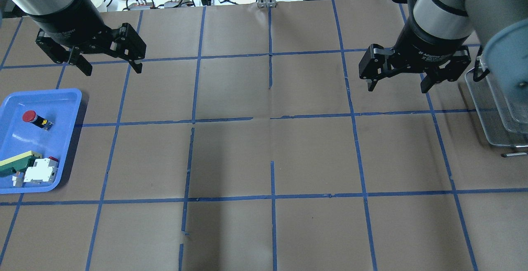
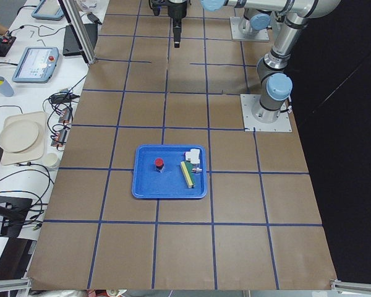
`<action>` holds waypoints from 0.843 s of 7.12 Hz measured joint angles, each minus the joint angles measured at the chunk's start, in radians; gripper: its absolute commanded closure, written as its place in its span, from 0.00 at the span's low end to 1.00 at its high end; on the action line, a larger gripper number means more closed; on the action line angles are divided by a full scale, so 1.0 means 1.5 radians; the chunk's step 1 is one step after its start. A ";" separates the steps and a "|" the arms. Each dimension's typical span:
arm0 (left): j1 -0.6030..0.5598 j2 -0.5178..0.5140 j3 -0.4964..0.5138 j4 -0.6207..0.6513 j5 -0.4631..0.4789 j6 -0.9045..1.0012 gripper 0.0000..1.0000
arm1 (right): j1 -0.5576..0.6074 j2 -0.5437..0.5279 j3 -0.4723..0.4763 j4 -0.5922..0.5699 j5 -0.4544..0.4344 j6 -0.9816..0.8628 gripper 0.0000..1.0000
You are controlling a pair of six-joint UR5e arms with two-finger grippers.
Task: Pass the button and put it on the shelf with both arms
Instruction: 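Move the left gripper down over the red push button in the blue tray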
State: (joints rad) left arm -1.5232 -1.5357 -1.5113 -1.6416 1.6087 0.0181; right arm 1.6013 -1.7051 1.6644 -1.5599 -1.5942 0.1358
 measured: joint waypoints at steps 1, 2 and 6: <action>0.000 -0.001 0.001 0.000 0.000 0.000 0.00 | 0.000 0.000 0.000 0.001 0.000 0.000 0.00; 0.000 -0.001 0.000 0.000 0.001 0.000 0.00 | 0.000 0.000 0.000 0.001 -0.001 0.000 0.00; 0.099 -0.011 -0.009 0.002 0.008 0.117 0.00 | 0.000 0.000 0.000 0.001 -0.003 0.001 0.00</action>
State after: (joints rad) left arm -1.3747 -1.5521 -1.5249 -1.6389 1.6203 0.1940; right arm 1.6013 -1.7057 1.6644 -1.5584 -1.5990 0.1367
